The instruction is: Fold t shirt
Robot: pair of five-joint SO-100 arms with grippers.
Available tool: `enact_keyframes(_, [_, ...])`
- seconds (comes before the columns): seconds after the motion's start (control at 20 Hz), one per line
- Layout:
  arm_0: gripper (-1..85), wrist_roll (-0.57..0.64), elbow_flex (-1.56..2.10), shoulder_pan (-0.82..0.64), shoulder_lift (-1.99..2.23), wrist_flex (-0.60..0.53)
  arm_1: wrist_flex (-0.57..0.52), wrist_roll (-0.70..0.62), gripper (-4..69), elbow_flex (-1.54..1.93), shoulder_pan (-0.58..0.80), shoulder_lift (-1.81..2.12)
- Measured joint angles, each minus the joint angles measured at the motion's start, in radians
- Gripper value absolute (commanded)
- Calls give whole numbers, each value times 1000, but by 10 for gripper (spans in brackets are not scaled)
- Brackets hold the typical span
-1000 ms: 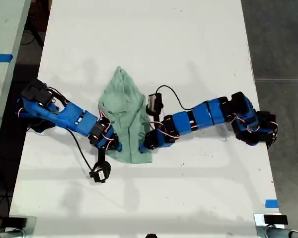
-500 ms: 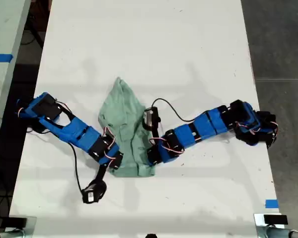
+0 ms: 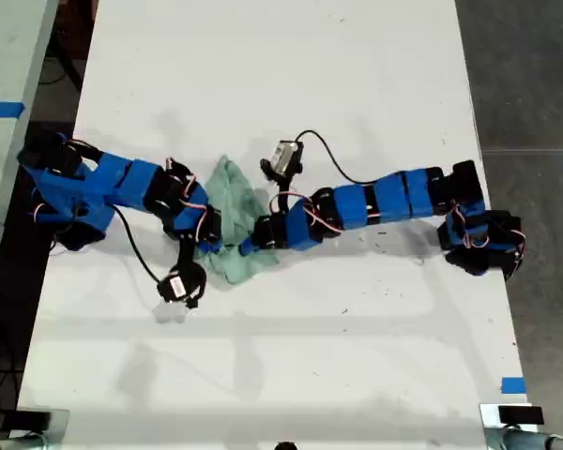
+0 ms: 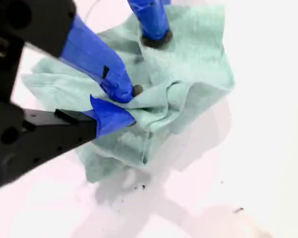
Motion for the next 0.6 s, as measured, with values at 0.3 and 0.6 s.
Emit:
enact_keyframes(0.3, [223,163,374,-417,430,0,-77,61,43,25,192,0])
enact_keyframes(0.6, [252,296,397,-617,390,-37,189,153,193,25,325,20])
